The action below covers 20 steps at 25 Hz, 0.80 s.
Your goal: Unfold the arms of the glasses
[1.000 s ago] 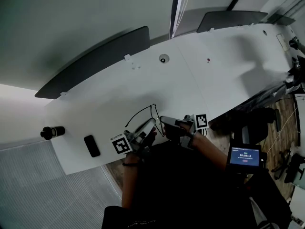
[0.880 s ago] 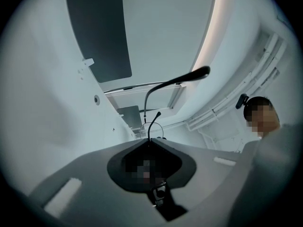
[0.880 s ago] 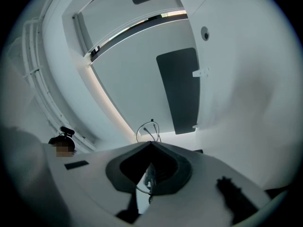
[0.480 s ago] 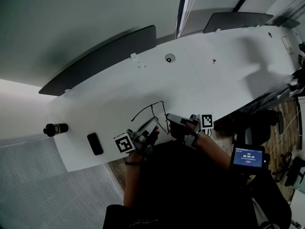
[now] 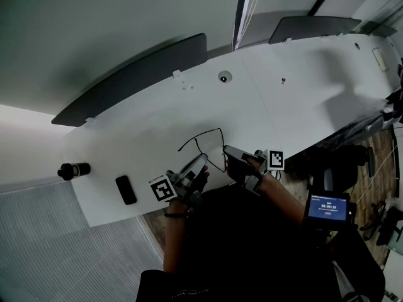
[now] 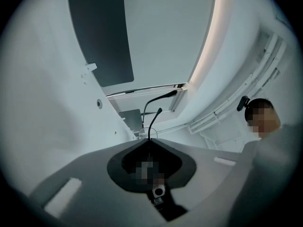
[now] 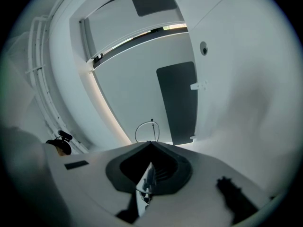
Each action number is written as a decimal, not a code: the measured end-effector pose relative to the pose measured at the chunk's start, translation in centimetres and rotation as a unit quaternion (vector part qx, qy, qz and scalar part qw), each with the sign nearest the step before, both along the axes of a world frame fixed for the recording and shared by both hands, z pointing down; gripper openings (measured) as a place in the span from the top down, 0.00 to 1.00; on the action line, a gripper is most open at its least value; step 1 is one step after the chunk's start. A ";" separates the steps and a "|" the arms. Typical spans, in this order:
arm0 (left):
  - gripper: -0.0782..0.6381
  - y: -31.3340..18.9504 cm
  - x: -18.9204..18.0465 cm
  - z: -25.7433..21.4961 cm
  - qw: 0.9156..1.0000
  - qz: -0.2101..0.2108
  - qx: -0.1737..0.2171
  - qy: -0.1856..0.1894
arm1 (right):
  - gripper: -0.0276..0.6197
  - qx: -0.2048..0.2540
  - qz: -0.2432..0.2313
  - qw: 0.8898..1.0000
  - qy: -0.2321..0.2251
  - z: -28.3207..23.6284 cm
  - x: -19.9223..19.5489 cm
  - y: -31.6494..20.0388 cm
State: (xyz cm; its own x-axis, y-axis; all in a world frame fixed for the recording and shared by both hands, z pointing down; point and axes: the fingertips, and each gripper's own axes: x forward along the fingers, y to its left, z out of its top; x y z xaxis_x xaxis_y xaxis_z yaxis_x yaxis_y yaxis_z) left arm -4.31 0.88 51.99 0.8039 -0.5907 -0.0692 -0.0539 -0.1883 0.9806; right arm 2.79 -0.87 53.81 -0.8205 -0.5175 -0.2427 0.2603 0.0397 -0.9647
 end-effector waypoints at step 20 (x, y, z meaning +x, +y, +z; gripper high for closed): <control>0.87 0.4 -0.5 -0.2 1.000 -0.018 -0.006 0.015 | 0.95 -0.002 0.078 0.997 0.001 0.1 2.7 -1.8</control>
